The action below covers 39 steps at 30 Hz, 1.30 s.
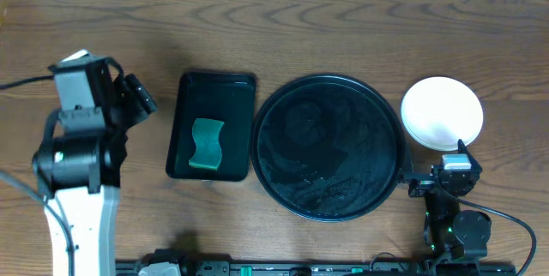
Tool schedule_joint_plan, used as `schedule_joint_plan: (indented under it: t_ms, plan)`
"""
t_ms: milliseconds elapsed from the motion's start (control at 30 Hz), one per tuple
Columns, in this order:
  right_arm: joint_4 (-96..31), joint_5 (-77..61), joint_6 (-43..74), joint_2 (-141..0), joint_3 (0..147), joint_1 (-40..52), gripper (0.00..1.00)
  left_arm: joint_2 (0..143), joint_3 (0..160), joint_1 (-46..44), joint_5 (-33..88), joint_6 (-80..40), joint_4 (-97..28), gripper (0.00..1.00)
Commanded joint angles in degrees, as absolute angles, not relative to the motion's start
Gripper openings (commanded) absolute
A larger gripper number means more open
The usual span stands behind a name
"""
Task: Clean dirty plates on tray and stack at the side
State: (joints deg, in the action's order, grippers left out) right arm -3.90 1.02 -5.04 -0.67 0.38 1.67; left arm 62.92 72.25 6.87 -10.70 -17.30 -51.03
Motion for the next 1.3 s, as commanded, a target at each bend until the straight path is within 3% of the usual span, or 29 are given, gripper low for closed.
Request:
schedule_joint_plan:
  t_ms: [0, 967, 1133, 1267]
  plan:
    - [-4.12, 0.58, -5.65, -0.30, 0.30, 2.35, 0.99, 60.58, 72.49, 7.05, -11.42, -16.97, -51.18, 0.89]
    - [-4.12, 0.58, -5.65, -0.30, 0.30, 2.35, 0.99, 44.69, 66.32, 5.65, -12.01, -19.05, -53.10, 0.89]
    - [-4.12, 0.58, -5.65, -0.30, 0.30, 2.35, 0.99, 40.34, 63.61, 5.65, -11.49, -22.92, -47.79, 0.89]
    - [-4.12, 0.58, -5.65, -0.30, 0.30, 2.35, 0.99, 35.99, 58.41, 5.65, -7.81, -23.24, -36.73, 0.89]
